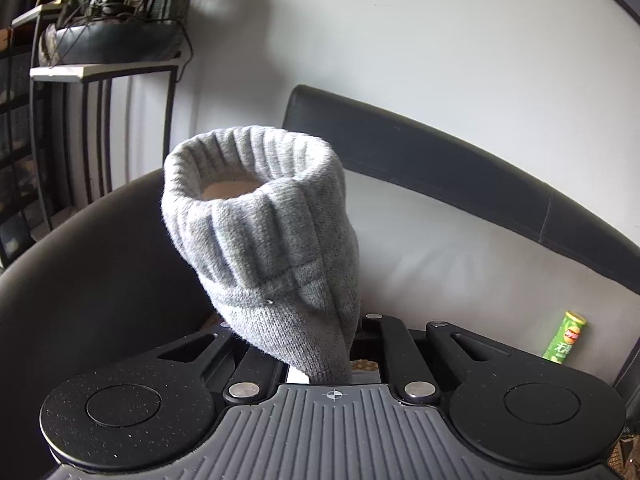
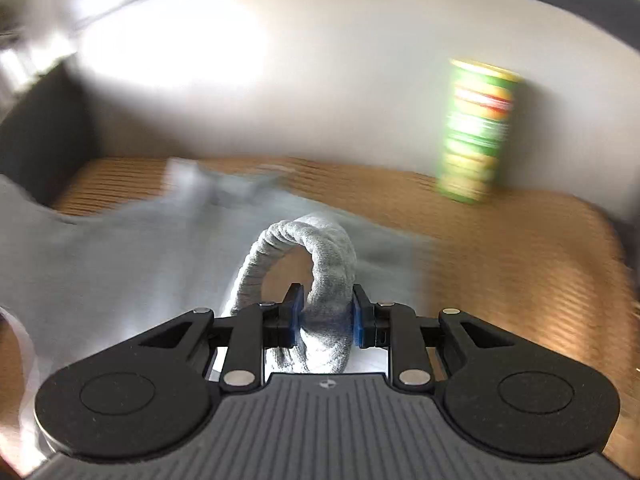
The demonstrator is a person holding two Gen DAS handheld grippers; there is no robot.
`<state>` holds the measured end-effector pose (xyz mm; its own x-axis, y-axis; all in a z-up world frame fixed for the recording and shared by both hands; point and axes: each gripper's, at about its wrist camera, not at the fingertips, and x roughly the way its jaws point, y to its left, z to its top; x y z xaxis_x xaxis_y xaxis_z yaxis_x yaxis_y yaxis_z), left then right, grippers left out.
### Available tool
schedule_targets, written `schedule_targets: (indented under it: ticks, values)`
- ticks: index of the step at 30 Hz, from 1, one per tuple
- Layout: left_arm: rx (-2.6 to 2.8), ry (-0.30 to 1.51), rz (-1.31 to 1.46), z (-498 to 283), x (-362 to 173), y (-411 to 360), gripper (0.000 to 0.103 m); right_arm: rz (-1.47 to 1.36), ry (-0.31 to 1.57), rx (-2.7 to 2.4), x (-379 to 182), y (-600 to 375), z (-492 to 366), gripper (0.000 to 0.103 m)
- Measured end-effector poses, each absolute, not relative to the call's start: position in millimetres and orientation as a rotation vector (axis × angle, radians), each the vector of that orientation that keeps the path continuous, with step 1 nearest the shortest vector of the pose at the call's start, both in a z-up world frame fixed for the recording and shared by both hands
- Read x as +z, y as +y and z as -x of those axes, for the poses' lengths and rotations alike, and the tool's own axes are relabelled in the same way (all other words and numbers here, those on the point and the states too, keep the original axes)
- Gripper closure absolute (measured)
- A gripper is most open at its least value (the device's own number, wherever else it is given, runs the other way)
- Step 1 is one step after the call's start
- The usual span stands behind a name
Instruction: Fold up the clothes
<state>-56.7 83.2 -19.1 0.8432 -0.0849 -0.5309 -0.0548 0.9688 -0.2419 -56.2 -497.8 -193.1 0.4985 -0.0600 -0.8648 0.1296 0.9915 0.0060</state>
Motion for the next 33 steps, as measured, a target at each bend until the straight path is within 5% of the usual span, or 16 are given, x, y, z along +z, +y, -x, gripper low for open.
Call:
schedule_targets:
  ticks: [3,8,10,14,19,27,33]
  values:
    - [-0.022,0.568,0.233,52.1,-12.9,67.9,0.092,-0.044,1.083,-0.309,-206.4,-561.7,91.7,0.075]
    - [-0.067,0.559,0.239,50.2,1.4,44.1,0.084,0.099,1.178,-0.662,-229.4,-624.9,127.7,0.055]
    - [-0.101,0.558,0.238,51.2,5.3,29.7,0.083,0.103,1.088,-0.626,-211.3,-611.9,129.7,0.042]
    - [-0.176,0.564,0.249,51.0,8.8,1.9,0.078,0.013,0.940,-0.305,-171.9,-552.9,92.7,0.034]
    - [-0.243,0.571,0.277,54.7,8.9,-25.8,0.076,-0.482,0.913,0.335,-145.5,-467.4,10.1,0.025]
    - [-0.272,0.592,0.217,51.3,-12.6,-54.4,0.076,-0.867,0.950,0.763,-95.5,-388.0,-64.3,0.013]
    - [-0.354,0.612,0.076,50.5,-32.6,-90.8,0.076,-0.754,1.116,0.748,-59.2,-384.8,-74.3,0.009]
